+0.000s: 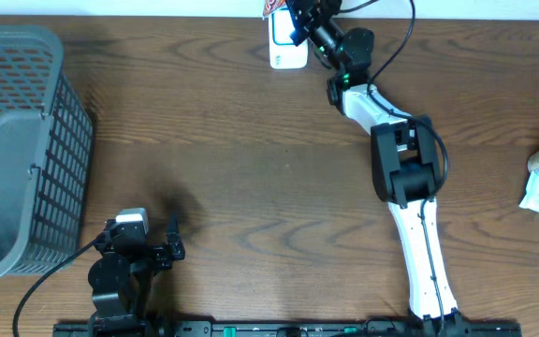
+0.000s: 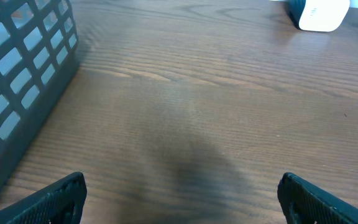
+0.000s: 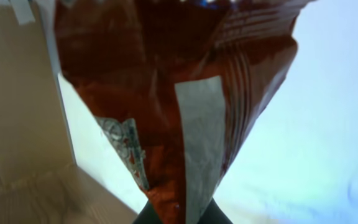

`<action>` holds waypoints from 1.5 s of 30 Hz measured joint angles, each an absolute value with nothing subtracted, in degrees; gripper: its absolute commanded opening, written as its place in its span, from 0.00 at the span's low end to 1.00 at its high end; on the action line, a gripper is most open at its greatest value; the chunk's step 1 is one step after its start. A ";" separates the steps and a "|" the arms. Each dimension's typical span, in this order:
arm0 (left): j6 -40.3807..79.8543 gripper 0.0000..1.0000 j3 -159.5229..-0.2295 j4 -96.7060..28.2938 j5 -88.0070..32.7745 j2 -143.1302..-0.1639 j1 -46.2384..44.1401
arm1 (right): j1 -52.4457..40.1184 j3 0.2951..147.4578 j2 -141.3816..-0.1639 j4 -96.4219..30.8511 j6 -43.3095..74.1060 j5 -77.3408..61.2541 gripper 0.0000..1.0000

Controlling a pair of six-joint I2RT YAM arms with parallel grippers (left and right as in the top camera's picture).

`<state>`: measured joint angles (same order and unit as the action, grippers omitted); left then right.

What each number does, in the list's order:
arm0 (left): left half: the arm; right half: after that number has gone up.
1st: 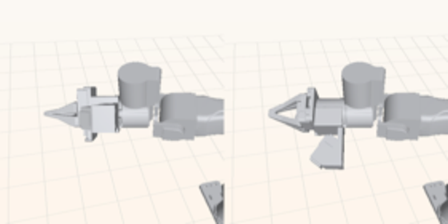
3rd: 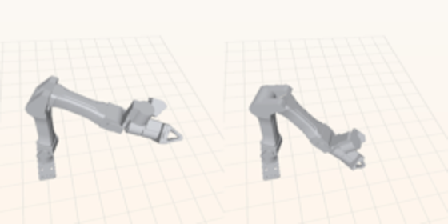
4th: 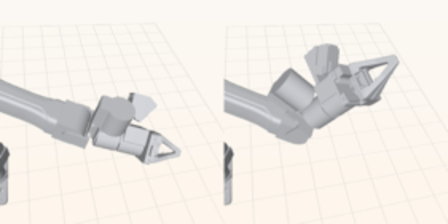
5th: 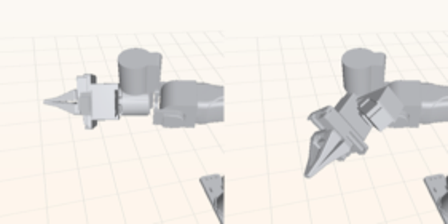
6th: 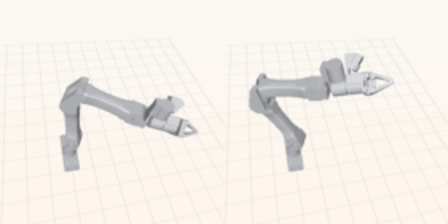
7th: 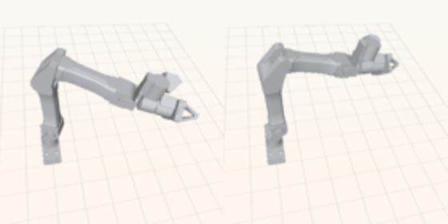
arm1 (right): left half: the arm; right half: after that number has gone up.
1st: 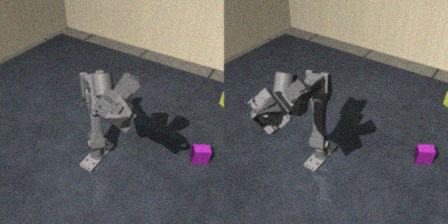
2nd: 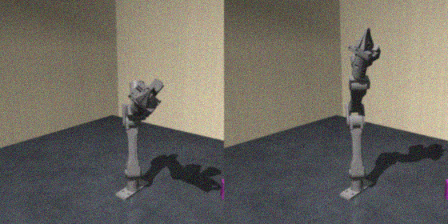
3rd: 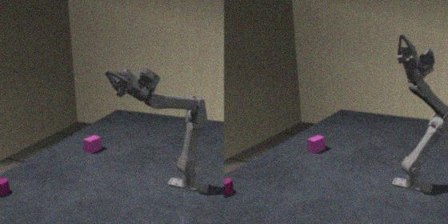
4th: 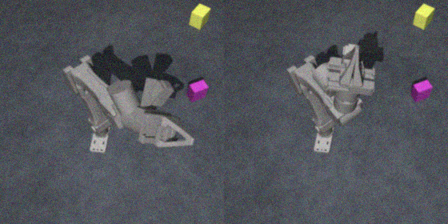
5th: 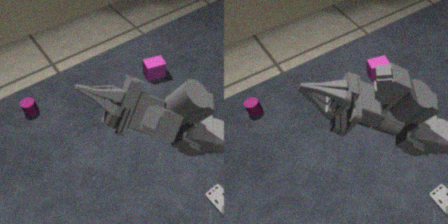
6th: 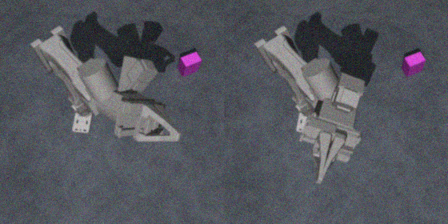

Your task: Scan the item barcode

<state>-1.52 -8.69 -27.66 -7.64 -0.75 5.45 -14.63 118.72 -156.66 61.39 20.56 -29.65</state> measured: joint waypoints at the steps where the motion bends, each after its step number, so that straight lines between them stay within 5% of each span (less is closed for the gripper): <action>1: -1.52 0.98 -8.69 -27.66 -7.64 -0.75 5.45 | -14.52 119.46 -157.69 61.28 20.82 -29.85 0.01; 32: -1.52 0.98 -8.69 -27.64 -7.64 -0.75 5.45 | -7.68 121.14 -159.35 54.08 26.48 -52.25 0.01; 39: -1.52 0.98 -8.71 -27.62 -7.64 -0.78 5.45 | -7.92 121.23 -150.21 23.35 27.18 -51.96 0.01; 45: -1.52 0.98 -8.69 -27.64 -7.66 -0.73 5.45 | -7.92 121.62 -136.77 -13.61 20.25 -31.66 0.01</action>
